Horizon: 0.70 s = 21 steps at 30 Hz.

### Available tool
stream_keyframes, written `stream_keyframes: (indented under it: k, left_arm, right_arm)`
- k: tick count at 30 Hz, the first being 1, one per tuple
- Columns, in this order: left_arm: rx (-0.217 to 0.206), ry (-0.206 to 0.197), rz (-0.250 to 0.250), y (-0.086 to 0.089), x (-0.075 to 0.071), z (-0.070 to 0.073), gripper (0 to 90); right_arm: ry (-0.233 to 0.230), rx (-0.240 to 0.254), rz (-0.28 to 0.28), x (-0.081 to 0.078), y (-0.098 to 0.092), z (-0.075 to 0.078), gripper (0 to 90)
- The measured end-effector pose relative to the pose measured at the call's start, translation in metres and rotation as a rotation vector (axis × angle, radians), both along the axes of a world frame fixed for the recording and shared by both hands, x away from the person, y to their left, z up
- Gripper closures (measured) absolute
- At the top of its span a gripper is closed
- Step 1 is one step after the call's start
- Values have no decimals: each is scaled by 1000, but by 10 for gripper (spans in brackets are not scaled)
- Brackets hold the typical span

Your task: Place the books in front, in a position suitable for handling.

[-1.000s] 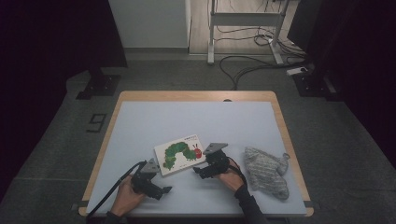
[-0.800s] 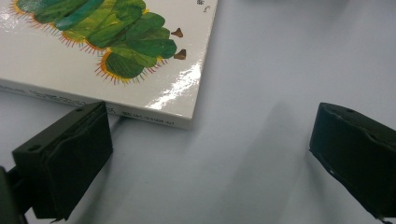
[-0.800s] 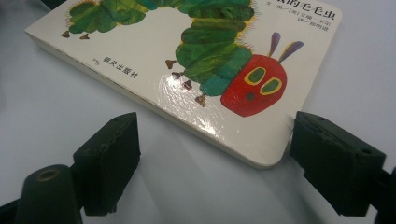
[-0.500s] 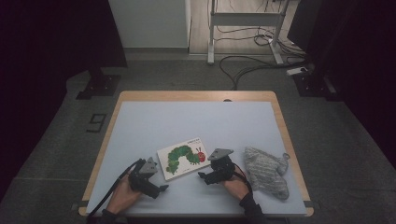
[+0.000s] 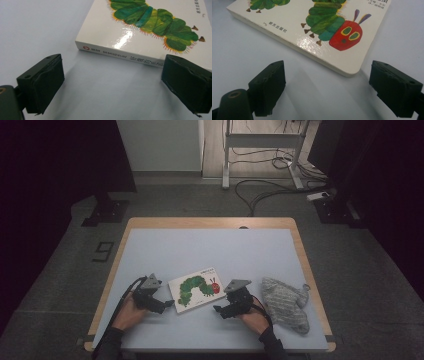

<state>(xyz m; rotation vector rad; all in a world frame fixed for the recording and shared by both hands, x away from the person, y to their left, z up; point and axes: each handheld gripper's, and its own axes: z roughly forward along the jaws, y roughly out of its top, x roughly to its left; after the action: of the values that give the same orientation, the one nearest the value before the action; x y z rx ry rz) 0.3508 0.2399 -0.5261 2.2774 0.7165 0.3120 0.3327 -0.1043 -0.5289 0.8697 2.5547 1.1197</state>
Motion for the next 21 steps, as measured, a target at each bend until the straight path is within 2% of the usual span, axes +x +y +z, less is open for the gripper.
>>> stream_keyframes:
  k: [5, 10, 15, 21]
  left_arm:
    - [-14, 2, -14, -6, -1, 0, 39]
    - [-18, 6, -54, -17, 1, 0, 19]
    - [-20, 32, -79, -25, 4, 0, 0]
    - [-27, 35, -96, -33, -2, 1, 0]
  right_arm:
    - [6, 2, 5, 2, 3, 1, 129]
    - [9, -9, -15, 6, 3, 1, 120]
    - [12, -19, -35, 11, -2, -1, 113]
    - [10, -2, -43, 14, -4, -2, 103]
